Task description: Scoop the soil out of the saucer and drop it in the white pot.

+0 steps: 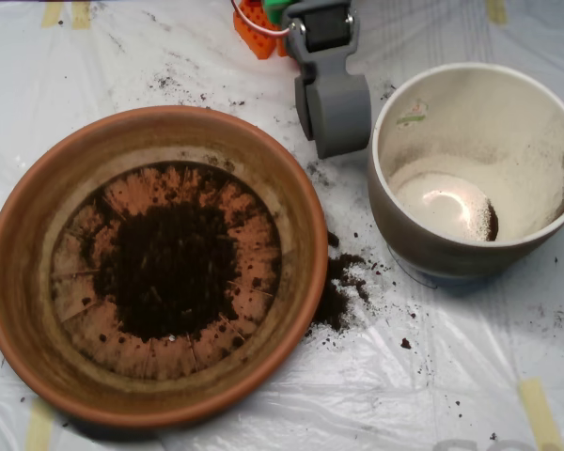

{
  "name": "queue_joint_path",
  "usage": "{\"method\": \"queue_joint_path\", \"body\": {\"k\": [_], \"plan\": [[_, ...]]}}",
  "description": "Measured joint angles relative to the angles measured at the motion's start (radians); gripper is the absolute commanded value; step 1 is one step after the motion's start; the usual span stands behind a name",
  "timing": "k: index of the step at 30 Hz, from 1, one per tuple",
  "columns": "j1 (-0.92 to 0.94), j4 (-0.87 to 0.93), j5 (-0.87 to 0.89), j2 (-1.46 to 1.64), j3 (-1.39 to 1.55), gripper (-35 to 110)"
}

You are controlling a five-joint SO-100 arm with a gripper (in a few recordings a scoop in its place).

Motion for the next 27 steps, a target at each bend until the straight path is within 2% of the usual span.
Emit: {"method": "queue_joint_path", "body": {"k": [10, 18, 27], "plan": [[0.210, -0.164, 0.127, -0.336, -0.222, 37], [0.305, -0.301, 0.147, -0.841, -0.350, 37], [0.400, -0.242, 0.222, -1.305, -0.663, 39]]}}
